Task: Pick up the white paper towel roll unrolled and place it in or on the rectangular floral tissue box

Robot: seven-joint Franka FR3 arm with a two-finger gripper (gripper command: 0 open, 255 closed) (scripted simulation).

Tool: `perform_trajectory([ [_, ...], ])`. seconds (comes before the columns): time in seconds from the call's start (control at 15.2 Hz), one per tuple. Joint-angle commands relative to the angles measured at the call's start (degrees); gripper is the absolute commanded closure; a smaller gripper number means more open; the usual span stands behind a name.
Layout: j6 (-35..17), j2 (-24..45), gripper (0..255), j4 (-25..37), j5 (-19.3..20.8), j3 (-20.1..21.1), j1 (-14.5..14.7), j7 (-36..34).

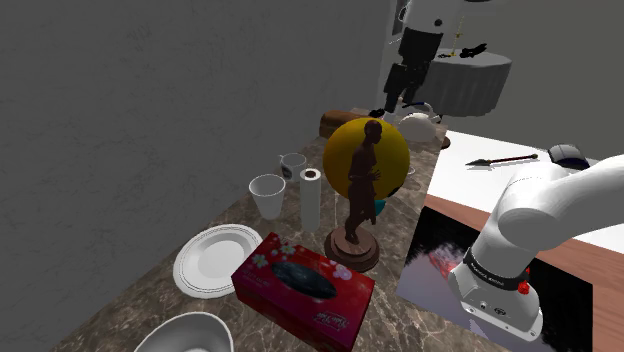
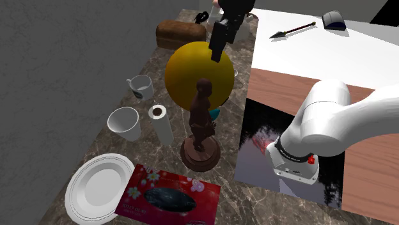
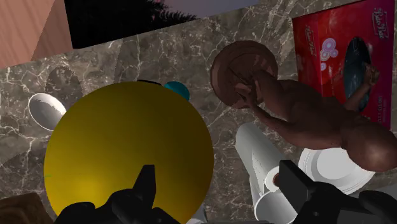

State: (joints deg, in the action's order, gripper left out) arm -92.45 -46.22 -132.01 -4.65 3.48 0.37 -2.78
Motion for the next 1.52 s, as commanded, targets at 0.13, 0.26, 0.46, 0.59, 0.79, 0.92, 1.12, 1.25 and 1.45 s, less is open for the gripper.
perform_trajectory([
  [0.13,-2.7,3.0,0,-0.4,-0.8,1.5,0.2,-1.5],
  [0.26,-5.3,6.2,0,-0.4,-1.6,2.9,0.4,-3.0],
  [0.46,-9.1,11.5,0,0.0,-2.4,5.1,0.6,-5.3],
  [0.59,-11.5,15.2,0,0.6,-2.8,6.5,0.7,-6.8],
  [0.79,-15.0,21.1,0,2.1,-3.1,8.5,0.8,-9.2],
  [0.92,-17.1,25.2,0,3.5,-3.1,9.8,0.8,-10.8],
  [1.12,-20.0,31.6,0,6.0,-2.6,11.5,1.0,-13.3],
  [1.25,-21.6,36.1,0,8.0,-1.9,12.6,1.1,-15.1],
  [1.45,-23.6,42.5,0,11.4,-0.7,13.8,1.5,-17.7],
])
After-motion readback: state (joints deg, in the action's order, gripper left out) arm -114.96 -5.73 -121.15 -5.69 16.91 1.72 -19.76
